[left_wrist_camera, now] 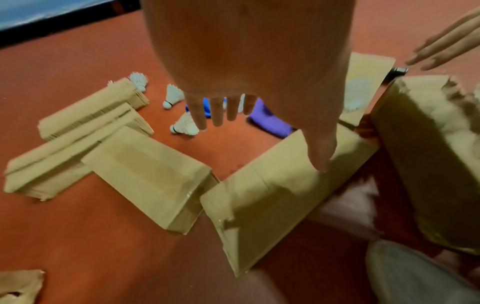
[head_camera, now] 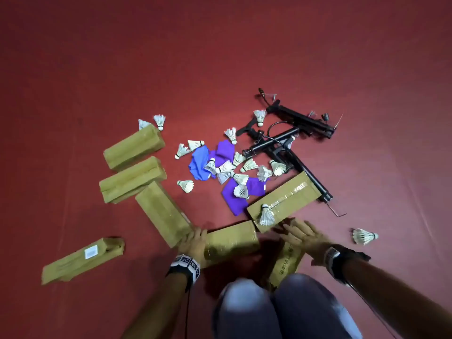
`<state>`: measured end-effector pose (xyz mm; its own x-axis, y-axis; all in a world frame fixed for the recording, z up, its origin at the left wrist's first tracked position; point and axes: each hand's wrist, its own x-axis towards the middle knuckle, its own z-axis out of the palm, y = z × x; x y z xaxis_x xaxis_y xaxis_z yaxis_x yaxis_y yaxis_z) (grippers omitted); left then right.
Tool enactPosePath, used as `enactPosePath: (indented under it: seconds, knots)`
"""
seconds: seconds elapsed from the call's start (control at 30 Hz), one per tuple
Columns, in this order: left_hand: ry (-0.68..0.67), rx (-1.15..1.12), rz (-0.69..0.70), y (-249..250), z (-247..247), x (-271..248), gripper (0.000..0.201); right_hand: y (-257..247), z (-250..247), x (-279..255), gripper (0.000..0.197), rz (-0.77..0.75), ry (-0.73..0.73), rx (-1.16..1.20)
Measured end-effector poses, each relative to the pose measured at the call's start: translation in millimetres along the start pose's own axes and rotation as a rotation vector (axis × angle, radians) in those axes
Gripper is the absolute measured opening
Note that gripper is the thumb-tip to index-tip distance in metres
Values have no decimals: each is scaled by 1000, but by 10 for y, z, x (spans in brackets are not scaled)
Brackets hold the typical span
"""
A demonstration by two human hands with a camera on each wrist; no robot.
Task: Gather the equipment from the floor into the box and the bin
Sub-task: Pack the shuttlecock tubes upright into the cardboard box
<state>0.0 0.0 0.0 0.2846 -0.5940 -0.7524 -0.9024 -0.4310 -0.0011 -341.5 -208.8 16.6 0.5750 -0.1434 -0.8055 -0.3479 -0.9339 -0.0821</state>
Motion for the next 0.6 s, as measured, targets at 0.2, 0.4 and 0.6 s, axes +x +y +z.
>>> enactPosePath:
  seconds: [0.2,0.4,0.6]
  knots:
    - [25,-53,-38,-200,1059,1036,60,180,775,1167,70,-152,119,-271]
    - [-52,-176,26,-105,1245,1117,115,97,763,1246,51,-113,-37,-360]
    - [-143,-266,-115,-10,763,712,98,-99,100,582,49,-46,53,-204]
